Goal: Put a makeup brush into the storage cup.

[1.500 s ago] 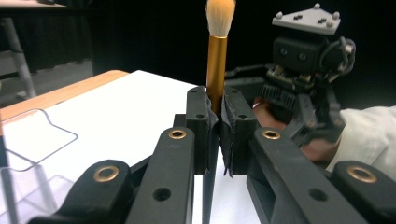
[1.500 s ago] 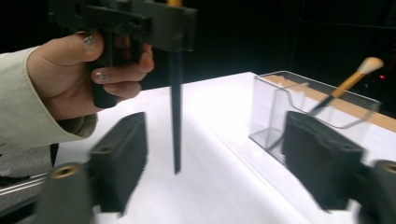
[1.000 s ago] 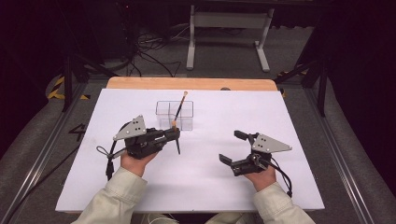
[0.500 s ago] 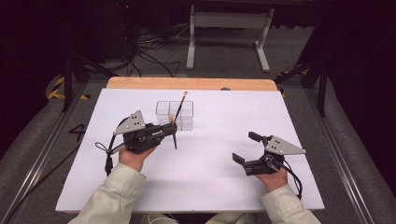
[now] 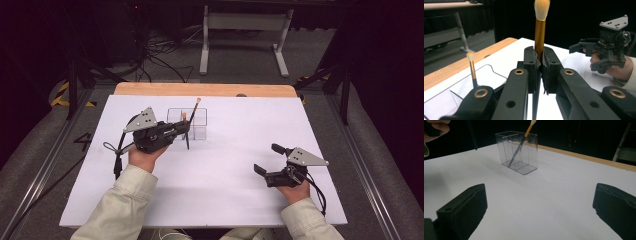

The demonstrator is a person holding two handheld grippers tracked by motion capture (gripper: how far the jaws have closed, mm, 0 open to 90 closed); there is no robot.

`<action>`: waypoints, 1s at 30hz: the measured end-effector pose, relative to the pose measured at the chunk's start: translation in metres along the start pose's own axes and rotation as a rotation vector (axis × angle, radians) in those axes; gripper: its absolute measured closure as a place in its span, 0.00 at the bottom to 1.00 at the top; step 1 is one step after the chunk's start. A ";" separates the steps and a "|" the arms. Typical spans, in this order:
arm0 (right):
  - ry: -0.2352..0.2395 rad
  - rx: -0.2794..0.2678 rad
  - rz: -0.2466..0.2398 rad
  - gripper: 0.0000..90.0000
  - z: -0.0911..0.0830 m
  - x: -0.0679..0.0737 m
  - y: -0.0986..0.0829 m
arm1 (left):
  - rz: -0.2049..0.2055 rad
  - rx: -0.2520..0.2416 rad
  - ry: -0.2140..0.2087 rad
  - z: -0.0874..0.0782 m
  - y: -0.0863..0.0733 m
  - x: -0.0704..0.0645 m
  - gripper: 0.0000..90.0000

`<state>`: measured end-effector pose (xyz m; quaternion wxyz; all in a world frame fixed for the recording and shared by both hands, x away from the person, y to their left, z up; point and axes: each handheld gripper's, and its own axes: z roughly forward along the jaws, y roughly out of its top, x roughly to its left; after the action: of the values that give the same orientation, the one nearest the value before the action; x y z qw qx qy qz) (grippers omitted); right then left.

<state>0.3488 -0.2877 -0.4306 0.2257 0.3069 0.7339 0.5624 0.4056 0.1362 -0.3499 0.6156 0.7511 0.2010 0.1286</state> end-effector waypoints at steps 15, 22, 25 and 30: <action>-0.022 0.007 0.012 0.00 0.002 -0.002 -0.013 | 0.018 0.009 0.043 0.007 0.019 0.017 0.92; -0.032 0.010 0.014 0.00 0.002 -0.003 -0.015 | 0.015 0.009 0.059 0.010 0.027 0.025 0.92; -0.032 0.008 0.017 0.00 0.002 -0.003 -0.015 | 0.021 0.011 0.069 0.011 0.030 0.029 0.92; -0.025 0.011 0.027 0.00 0.003 -0.004 -0.016 | 0.016 0.012 0.083 0.014 0.033 0.034 0.92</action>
<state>0.3502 -0.2914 -0.4467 0.2255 0.3252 0.7299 0.5573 0.4464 0.1348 -0.3225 0.6010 0.7504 0.2211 0.1634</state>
